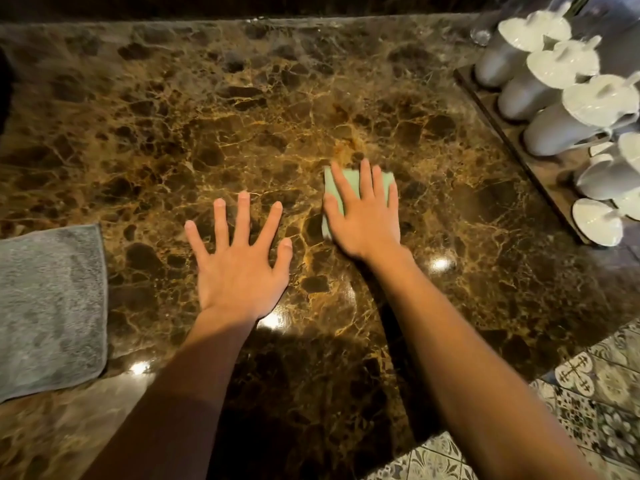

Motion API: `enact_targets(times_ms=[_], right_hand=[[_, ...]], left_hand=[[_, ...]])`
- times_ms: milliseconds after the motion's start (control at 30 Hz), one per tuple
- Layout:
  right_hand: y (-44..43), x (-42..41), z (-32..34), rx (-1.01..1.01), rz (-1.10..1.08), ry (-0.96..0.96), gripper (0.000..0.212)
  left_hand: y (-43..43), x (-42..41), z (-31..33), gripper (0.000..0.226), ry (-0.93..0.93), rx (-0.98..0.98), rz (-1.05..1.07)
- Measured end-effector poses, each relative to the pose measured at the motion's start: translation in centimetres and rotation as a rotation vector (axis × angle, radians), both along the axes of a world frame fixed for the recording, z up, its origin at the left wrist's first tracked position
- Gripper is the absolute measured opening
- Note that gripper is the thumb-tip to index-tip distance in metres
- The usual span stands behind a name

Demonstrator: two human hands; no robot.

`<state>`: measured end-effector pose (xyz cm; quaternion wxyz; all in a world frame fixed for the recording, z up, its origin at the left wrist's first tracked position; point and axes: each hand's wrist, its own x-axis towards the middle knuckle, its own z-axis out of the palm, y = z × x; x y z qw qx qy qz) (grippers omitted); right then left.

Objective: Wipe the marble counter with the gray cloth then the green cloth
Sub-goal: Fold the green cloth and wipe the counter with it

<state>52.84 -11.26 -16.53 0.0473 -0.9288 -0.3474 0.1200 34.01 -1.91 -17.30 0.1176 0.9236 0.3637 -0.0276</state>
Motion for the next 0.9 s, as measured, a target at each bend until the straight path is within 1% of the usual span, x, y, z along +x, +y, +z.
enact_targets(times_ms=[67, 167, 267, 367, 500, 700, 833, 900], right_hand=[[3.5, 4.3, 0.2, -0.024, -0.041, 0.025, 0.062], [6.5, 7.8, 0.7, -0.033, -0.093, 0.062, 0.061], [6.6, 8.2, 0.5, -0.026, -0.085, 0.027, 0.061], [4.4, 6.4, 0.2, -0.015, -0.029, -0.002, 0.062], [-1.5, 0.8, 0.2, -0.008, -0.031, -0.008, 0.061], [-12.3, -12.1, 0.1, 0.021, -0.032, -0.062, 0.06], [-18.1, -18.2, 0.4, 0.054, -0.021, 0.002, 0.059], [-19.6, -20.0, 0.3, 0.052, -0.02, -0.002, 0.059]], left_hand=[[0.1, 0.1, -0.1, 0.061, 0.007, -0.004, 0.002], [-0.1, 0.1, -0.2, 0.06, 0.0, 0.006, 0.01], [-0.1, 0.2, 0.0, 0.061, 0.012, 0.008, 0.011], [-0.2, 0.2, 0.1, 0.06, 0.017, 0.008, 0.007], [0.1, 0.1, 0.0, 0.061, 0.02, 0.01, 0.0], [-0.1, 0.1, 0.2, 0.061, 0.031, 0.007, -0.003], [-0.1, -0.1, 0.3, 0.062, 0.034, 0.003, -0.019], [-0.1, -0.2, 0.4, 0.062, 0.032, 0.003, -0.026]])
